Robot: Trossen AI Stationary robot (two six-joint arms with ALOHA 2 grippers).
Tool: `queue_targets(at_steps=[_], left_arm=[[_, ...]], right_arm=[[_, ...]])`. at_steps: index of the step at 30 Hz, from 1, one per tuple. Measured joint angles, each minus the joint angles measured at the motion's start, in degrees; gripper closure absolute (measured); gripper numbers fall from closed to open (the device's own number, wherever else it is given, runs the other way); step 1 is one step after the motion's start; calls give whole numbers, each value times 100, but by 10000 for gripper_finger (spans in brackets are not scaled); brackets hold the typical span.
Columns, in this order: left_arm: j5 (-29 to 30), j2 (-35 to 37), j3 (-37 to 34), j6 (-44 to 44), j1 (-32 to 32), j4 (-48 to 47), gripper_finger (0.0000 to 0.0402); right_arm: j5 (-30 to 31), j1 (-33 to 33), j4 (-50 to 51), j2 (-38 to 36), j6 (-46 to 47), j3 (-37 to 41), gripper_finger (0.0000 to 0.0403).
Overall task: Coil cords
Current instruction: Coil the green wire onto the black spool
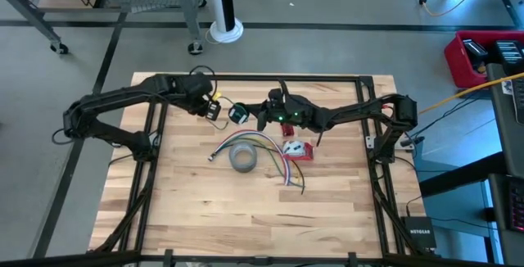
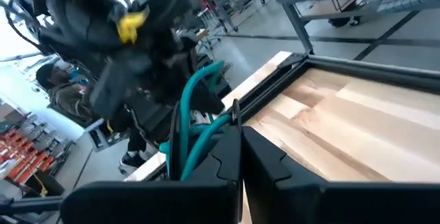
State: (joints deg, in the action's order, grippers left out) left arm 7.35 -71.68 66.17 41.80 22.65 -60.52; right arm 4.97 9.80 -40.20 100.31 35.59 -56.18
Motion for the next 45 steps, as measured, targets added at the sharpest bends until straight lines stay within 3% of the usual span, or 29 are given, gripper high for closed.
queue_targets(at_steps=[5,13,24,33,45], left_arm=[[557,0,-214,121,-398,210,401],[939,0,-709,319,-916,1422,401],[958,-700,-1069,401,-1064,2613,401],[765,-1121,-1071,142,-1278,3757,401],[465,-1121,-1071,403,-1206,4036,394]], right_arm=[[405,44,-43,-186,4,2,395],[631,390,-282,-504,71,2,395],[925,497,-450,-500,264,4,395],[1747,555,-167,-498,-128,4,395],[1815,601,-18,-498,-136,2,395]])
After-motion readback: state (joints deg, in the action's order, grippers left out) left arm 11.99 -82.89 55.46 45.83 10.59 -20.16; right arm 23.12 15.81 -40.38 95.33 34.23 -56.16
